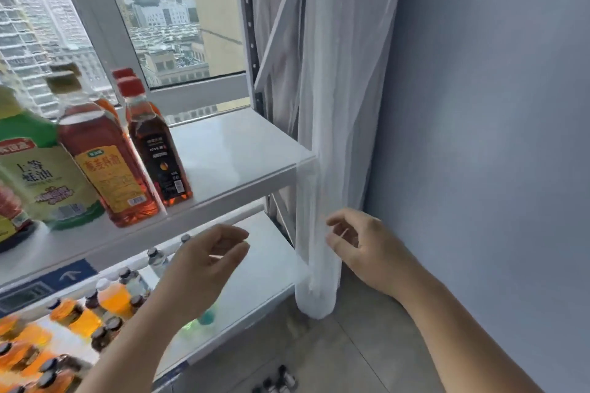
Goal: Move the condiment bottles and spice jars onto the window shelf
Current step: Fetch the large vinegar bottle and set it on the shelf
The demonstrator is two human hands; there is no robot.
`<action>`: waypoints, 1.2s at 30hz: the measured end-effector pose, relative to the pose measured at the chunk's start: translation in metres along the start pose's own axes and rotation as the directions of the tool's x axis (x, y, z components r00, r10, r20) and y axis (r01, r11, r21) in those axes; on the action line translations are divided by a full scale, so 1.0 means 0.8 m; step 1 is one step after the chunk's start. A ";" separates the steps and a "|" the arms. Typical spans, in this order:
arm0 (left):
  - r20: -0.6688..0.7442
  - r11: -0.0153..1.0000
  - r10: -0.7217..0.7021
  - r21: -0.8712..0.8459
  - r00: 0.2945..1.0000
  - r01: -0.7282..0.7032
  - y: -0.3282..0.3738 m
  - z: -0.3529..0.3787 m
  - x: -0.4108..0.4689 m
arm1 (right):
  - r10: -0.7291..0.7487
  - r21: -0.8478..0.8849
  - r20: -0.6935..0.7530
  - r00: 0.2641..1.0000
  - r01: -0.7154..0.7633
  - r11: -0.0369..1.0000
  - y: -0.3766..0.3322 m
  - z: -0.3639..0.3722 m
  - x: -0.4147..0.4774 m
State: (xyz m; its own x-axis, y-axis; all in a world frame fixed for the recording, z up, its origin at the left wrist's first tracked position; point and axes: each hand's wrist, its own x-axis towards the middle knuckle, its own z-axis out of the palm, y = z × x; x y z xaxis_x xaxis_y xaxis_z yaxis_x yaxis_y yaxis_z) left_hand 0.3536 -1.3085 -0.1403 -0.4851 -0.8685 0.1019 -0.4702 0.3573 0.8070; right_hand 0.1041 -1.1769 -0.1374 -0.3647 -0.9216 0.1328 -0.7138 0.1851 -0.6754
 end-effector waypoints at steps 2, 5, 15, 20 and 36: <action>0.051 0.995 0.008 -0.098 0.999 -0.003 0.002 0.004 -0.018 | 0.041 -0.012 -0.043 0.998 -0.042 0.999 -0.006 -0.002 -0.042; 0.145 0.982 0.037 -0.189 0.989 -0.009 0.015 0.019 -0.048 | 0.111 -0.019 -0.106 0.988 -0.114 0.993 -0.007 -0.009 -0.108; 0.362 0.969 0.247 -0.081 0.899 -0.234 0.114 0.098 -0.140 | 0.231 -0.037 -0.340 0.912 -0.258 0.965 0.019 -0.074 -0.298; 0.407 0.948 0.300 -0.029 0.863 -0.317 0.180 0.148 -0.208 | 0.267 -0.019 -0.396 0.878 -0.298 0.954 0.046 -0.122 -0.403; 0.537 0.811 0.525 -0.082 0.660 -0.579 0.296 0.243 -0.446 | 0.455 0.106 -0.531 0.715 -0.477 0.872 0.050 -0.197 -0.719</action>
State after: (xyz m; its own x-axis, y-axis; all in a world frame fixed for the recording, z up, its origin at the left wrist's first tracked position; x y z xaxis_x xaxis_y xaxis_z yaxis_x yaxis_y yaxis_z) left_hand 0.2720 -0.8474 -0.0990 -0.9631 -0.2013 0.1784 -0.0406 0.7645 0.6433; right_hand 0.1911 -0.5855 -0.1266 -0.9032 -0.3930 0.1726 -0.3854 0.5653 -0.7293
